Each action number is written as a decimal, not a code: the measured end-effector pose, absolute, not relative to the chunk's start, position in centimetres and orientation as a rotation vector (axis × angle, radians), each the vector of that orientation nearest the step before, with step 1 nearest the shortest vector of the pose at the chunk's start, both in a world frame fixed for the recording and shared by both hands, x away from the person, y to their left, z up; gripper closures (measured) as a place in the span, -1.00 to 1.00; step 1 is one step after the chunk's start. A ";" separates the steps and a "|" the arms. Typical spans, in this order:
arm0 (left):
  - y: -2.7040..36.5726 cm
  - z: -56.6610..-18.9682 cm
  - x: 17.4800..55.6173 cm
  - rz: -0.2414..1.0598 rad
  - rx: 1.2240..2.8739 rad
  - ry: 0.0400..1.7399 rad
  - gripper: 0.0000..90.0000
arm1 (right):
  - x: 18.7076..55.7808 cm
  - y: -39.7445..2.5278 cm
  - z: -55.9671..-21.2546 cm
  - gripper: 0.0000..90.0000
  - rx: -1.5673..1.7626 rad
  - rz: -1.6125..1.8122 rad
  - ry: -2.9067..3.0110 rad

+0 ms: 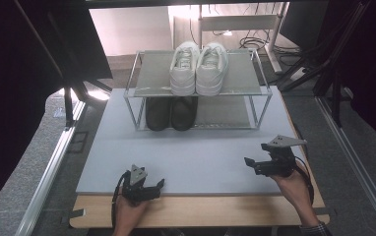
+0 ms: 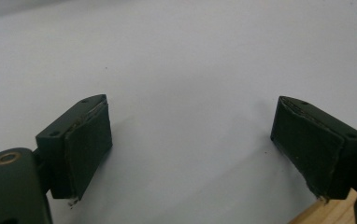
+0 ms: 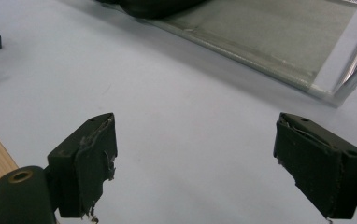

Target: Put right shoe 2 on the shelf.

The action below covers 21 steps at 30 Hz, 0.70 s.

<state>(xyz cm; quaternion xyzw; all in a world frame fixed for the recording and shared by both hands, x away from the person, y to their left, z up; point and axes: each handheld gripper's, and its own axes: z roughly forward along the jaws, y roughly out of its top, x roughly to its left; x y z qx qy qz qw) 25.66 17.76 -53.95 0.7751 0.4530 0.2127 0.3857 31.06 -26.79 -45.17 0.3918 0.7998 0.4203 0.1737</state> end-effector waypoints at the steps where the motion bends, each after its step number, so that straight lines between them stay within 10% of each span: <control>1: 17.8 -53.9 25.7 0.542 1.974 1.154 -0.72 | 30.9 -26.9 -45.5 -0.69 1.104 1.202 2.264; 21: 17.8 -54.0 25.7 0.542 1.973 1.153 -0.72 | 28.3 -28.1 -53.3 -0.71 1.134 1.138 2.229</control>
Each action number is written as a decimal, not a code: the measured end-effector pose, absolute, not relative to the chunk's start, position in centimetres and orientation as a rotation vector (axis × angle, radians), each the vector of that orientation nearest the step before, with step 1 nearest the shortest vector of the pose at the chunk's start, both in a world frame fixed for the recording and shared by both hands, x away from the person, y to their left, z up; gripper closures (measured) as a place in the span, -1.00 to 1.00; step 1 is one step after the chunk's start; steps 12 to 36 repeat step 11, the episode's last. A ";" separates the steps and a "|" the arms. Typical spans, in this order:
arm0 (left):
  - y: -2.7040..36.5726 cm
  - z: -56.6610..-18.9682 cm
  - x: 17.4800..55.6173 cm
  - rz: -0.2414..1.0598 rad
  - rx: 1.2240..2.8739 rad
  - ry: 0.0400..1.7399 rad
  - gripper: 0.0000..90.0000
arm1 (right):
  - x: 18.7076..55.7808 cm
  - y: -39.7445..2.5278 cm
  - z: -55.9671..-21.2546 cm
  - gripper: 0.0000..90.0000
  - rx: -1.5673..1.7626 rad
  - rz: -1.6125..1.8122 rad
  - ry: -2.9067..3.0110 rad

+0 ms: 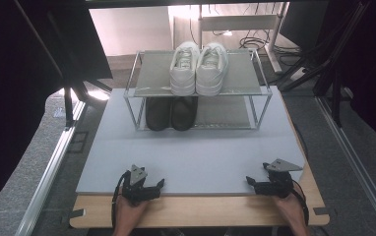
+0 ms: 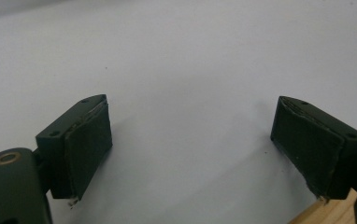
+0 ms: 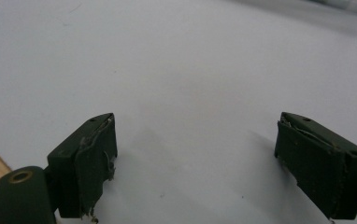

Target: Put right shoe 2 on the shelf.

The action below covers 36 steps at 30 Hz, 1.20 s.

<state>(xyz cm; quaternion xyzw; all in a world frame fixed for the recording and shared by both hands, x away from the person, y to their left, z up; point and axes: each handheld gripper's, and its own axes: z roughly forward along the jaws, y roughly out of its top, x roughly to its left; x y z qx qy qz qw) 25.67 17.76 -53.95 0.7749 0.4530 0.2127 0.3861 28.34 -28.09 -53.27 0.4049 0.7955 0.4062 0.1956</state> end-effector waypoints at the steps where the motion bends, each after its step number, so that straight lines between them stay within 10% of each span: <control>1: 17.8 -53.9 25.7 0.542 1.973 1.153 -0.72 | 28.3 -28.0 -53.4 -0.71 1.130 1.141 2.219; 36: 17.8 -54.0 25.7 0.541 1.974 1.153 -0.72 | 28.0 -28.0 -53.7 -0.73 1.126 1.153 2.186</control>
